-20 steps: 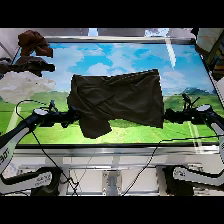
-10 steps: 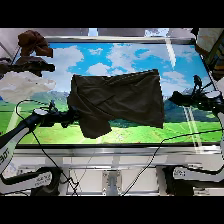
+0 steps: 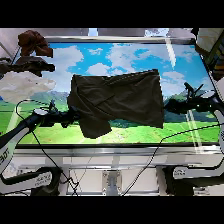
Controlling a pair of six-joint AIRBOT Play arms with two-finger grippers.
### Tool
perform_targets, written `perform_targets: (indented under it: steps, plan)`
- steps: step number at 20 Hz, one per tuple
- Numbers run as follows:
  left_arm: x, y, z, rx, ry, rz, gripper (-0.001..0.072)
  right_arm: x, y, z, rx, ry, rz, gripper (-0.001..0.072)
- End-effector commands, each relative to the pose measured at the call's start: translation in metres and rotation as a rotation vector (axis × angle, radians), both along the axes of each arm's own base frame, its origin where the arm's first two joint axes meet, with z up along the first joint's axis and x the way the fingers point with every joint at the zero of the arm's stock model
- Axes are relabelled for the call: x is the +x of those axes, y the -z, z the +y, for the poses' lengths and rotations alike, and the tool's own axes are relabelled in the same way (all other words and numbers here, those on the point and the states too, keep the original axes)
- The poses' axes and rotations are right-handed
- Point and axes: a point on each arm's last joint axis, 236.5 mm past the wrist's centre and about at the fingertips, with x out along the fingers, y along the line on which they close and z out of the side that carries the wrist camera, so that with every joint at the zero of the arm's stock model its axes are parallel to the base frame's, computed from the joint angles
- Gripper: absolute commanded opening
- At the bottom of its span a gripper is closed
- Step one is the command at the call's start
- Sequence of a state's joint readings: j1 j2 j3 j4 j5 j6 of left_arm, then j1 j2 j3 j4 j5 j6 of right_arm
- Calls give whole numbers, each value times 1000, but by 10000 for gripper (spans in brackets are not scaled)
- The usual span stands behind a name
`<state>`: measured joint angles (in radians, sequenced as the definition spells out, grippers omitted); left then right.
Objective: Fold the shirts.
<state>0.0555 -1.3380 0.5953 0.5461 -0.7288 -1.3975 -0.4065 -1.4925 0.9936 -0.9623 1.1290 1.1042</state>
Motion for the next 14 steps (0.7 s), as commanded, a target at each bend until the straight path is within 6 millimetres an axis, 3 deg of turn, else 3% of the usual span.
perform_targets:
  steps: [1,3,8,9,11,12,14]
  plan:
    - [0,0,0,-1,4,-2,12,-28,16,21,64,-31,78,334]
    - [0,-1,-1,-2,4,-1,11,-30,20,31,88,-29,75,331]
    - [-1,-1,-2,-6,9,2,11,-33,28,31,82,-25,92,294]
    - [-1,-1,-2,-7,8,2,12,-33,31,31,85,-23,99,180]
    - [-1,-2,-3,-12,6,3,12,-31,35,32,96,-11,100,120]
    - [-1,-2,-3,-12,6,3,12,-25,34,32,98,-6,71,29]
    - [-1,-2,-3,-12,6,3,11,2,19,34,131,31,-26,27]
